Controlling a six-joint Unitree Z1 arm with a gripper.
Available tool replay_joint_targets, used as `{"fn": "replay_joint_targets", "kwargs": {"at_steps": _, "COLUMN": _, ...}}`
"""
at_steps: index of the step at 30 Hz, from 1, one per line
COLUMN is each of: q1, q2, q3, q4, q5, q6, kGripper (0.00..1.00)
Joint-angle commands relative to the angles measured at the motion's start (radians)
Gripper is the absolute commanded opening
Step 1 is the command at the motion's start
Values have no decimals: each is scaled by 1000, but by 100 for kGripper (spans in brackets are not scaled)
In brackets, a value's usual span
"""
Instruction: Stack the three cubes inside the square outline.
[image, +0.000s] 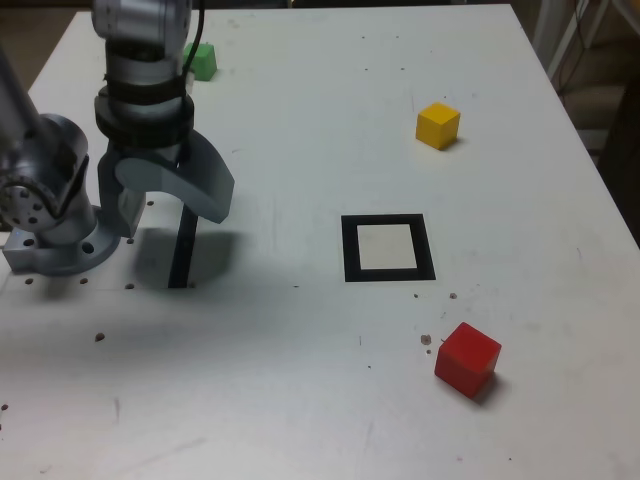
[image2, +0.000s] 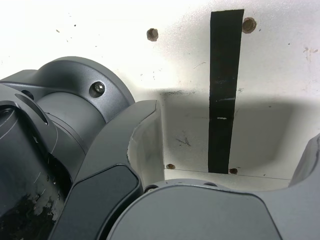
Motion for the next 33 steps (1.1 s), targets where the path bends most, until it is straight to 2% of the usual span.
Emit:
{"fn": "replay_joint_targets", "kwargs": {"at_steps": 1, "q1": -2, "q2": -5, "q3": 1, "q4": 3, "q5": 1, "q6": -1, "kGripper": 99}}
{"fn": "replay_joint_targets", "kwargs": {"at_steps": 33, "q1": -2, "q2": -5, "q3": -9, "q4": 14, "q5": 3, "q6": -1, "kGripper": 99}}
